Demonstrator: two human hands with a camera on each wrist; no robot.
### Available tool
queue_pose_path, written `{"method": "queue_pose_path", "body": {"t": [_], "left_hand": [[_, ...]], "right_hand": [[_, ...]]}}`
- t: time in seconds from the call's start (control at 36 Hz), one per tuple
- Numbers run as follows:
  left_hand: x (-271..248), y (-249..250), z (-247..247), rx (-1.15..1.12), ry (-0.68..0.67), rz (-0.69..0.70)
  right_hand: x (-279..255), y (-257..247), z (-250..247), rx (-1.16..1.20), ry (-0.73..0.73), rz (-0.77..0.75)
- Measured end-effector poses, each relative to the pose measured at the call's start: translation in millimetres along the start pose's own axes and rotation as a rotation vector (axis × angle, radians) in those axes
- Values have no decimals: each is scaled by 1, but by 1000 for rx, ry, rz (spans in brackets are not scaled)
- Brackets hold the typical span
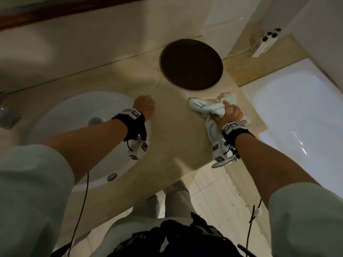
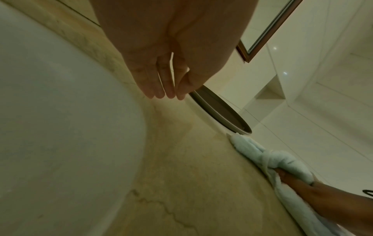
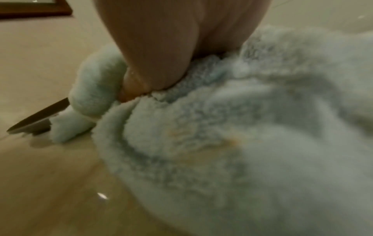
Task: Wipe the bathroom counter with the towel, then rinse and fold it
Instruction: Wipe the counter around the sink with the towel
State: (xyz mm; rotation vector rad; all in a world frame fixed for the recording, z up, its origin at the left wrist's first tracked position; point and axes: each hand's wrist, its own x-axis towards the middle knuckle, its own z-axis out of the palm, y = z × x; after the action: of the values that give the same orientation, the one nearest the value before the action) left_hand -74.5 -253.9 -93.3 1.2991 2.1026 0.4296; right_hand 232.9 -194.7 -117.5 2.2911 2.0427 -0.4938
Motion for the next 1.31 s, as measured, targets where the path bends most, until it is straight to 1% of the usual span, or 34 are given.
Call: {"method": "queue_pose_path", "body": {"t": [0.06, 0.11, 0.19, 0.25, 0.36, 0.44, 0.5, 0.56, 0.58, 0.67, 0.72, 0.78, 0.83, 0.94, 1.03, 1.11, 1.22, 1.31], "left_hand": [[-1, -9, -4, -4, 17, 9], [-2, -17, -8, -10, 22, 10], [-2, -25, -10, -24, 21, -11], [-3, -28, -10, -26, 29, -25], [-1, -29, -11, -9, 43, -32], [2, -24, -10, -1, 41, -33], [3, -18, -10, 3, 38, -34], [4, -13, -10, 8, 29, -46], [5, -10, -10, 15, 26, -50], [8, -5, -8, 38, 12, -50], [9, -3, -7, 41, 14, -59], [11, -3, -7, 28, 22, -69], [12, -3, -6, 23, 20, -71], [15, -6, -3, 23, 30, -82], [16, -10, 1, 28, 43, -80], [17, -12, 3, 46, 69, -59], [19, -13, 2, 38, 85, -21], [20, -14, 1, 47, 82, 3]], "right_hand": [[0, -9, -2, -16, 4, 59], [-1, -15, -3, -26, 24, 80], [-3, -19, -2, -9, 35, 79], [-11, -29, 2, -8, 38, 44], [-41, -68, 13, -9, 26, -176], [-69, -99, 23, -83, 1, -443], [-88, -116, 33, -140, -85, -593], [-100, -124, 43, -193, -189, -678], [-101, -125, 46, -210, -203, -708], [-88, -114, 45, -233, -195, -783], [-78, -107, 40, -255, -191, -804], [-68, -100, 33, -248, -169, -777], [-54, -89, 25, -216, -147, -717], [-17, -55, 9, -193, -96, -612], [5, -27, -2, -184, -94, -537], [24, 2, -14, -110, -85, -386], [39, 42, -30, -39, -42, -123], [42, 50, -33, -28, 2, 37]]}}
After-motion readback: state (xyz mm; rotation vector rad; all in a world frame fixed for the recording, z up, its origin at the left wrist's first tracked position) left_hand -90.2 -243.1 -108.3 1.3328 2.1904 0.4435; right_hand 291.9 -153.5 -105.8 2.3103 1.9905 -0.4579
